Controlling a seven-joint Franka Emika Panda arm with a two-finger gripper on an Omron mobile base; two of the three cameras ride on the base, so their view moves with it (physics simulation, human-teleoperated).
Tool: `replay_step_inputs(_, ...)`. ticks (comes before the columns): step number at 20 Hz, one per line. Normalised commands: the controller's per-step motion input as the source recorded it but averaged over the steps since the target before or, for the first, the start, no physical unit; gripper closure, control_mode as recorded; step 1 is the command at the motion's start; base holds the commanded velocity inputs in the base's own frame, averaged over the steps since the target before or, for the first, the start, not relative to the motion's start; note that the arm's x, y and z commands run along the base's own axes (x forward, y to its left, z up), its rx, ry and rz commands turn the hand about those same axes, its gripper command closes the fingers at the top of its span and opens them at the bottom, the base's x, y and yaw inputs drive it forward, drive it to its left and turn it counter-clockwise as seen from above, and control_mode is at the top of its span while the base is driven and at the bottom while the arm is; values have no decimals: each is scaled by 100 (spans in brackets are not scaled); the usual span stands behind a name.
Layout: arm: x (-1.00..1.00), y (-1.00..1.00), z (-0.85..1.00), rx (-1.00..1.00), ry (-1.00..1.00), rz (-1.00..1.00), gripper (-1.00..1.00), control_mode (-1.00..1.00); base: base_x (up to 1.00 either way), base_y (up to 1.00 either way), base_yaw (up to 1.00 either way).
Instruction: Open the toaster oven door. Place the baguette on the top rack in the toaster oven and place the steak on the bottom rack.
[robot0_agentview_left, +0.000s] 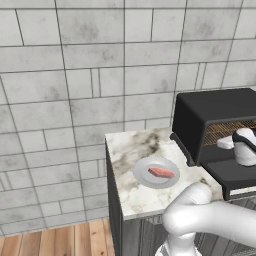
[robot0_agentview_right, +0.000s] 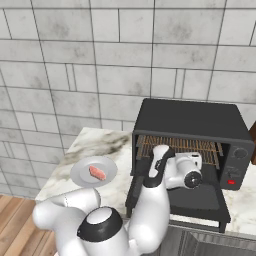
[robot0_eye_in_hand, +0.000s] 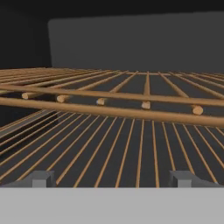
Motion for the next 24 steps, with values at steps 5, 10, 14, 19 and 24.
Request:
replay_step_inputs(5, 2, 0, -15, 1, 0, 0, -100, -100, 0, 0, 0)
replay_step_inputs(10, 10, 0, -2, 2, 0, 0, -100, -100, 0, 0, 0)
replay_step_inputs(14, 1, 0, -12, 0, 0, 0, -100, -100, 0, 0, 0)
replay_step_inputs(19, 0, 0, -26, 0, 5, 0, -100, -100, 0, 0, 0)
replay_step_inputs(24, 0, 0, -22, 0, 6, 0, -100, -100, 0, 0, 0)
